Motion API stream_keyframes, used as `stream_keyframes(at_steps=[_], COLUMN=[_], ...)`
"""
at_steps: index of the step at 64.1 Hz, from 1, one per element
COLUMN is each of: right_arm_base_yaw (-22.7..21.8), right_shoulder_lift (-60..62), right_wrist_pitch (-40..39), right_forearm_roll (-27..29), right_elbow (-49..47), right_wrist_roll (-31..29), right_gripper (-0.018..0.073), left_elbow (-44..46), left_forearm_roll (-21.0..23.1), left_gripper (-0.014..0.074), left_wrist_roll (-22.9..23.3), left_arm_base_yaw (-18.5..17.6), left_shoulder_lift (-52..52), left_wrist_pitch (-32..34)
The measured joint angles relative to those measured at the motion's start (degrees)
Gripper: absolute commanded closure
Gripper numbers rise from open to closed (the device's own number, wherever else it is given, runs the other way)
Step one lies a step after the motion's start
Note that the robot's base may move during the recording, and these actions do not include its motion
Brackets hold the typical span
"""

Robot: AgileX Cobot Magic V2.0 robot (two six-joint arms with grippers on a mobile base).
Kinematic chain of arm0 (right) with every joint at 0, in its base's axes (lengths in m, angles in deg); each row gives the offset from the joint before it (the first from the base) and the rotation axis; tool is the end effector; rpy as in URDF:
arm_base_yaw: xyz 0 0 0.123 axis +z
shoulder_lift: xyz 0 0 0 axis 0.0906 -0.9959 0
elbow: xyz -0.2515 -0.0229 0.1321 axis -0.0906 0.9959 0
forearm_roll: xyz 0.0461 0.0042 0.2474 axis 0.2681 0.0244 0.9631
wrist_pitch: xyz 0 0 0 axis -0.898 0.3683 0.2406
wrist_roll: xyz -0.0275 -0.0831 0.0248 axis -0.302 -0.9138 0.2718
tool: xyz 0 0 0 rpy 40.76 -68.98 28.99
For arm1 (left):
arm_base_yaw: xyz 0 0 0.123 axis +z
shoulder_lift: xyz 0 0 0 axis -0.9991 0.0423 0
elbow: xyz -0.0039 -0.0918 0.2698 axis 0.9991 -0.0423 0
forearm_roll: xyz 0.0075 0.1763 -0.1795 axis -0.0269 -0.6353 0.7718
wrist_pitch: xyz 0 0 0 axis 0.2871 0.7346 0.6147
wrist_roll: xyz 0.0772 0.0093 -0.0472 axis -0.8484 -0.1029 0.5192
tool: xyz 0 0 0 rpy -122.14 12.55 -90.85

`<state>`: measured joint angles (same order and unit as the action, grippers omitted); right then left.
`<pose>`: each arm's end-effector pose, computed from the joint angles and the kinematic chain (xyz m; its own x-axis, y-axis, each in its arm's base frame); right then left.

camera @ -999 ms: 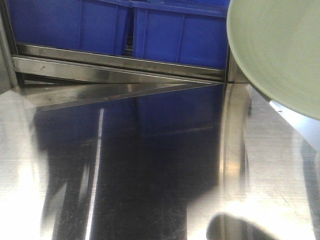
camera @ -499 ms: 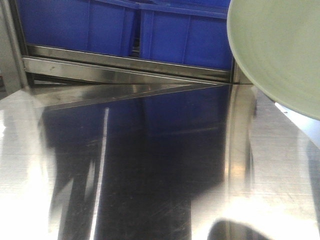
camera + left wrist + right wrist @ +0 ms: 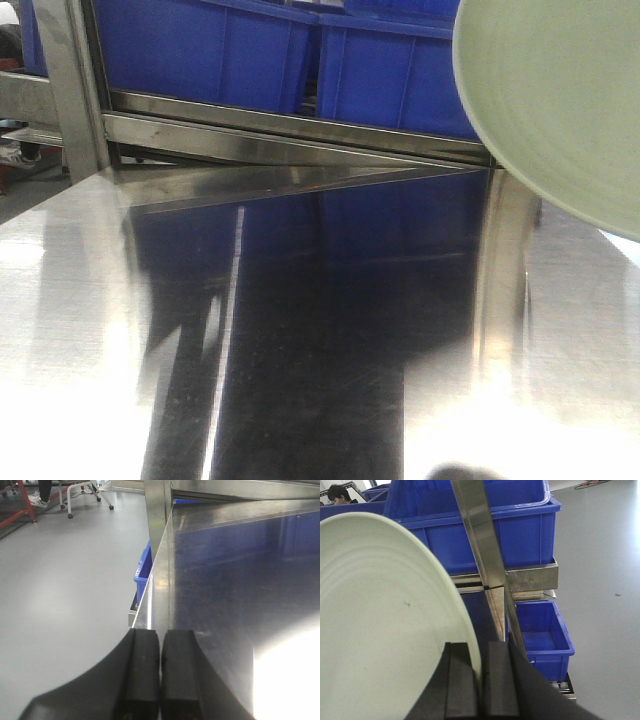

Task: Place green plate on second shelf with right arm
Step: 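Hold the plate raised in the right gripper beside the robot, then drive away from the table holding the plate in the right gripper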

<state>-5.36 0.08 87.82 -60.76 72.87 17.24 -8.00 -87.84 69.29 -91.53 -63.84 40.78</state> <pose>0.0879 0.0003 0.2752 -0.0882 0.3460 -0.9341 0.0296 0.9382 0.3448 0.0532 0.0031 0.1824 -0.2443 0.0407 -0.9689 0.0022 0.9991 0.0414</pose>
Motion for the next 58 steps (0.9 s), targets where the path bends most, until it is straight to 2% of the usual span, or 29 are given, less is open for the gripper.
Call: stream_keyframes(at_steps=[58], right_arm_base_yaw=[0.00], right_shoulder_lift=[0.13], right_wrist_pitch=[0.00], right_forearm_roll=[0.00], right_elbow=[0.00], right_wrist_roll=[0.00], right_gripper=[0.0504], left_elbow=[0.00], left_forearm_roll=[0.00], left_gripper=[0.0472], left_wrist_roll=[0.00], left_arm_base_yaw=[0.00], left_shoulder_lift=[0.00], left_wrist_pitch=[0.00])
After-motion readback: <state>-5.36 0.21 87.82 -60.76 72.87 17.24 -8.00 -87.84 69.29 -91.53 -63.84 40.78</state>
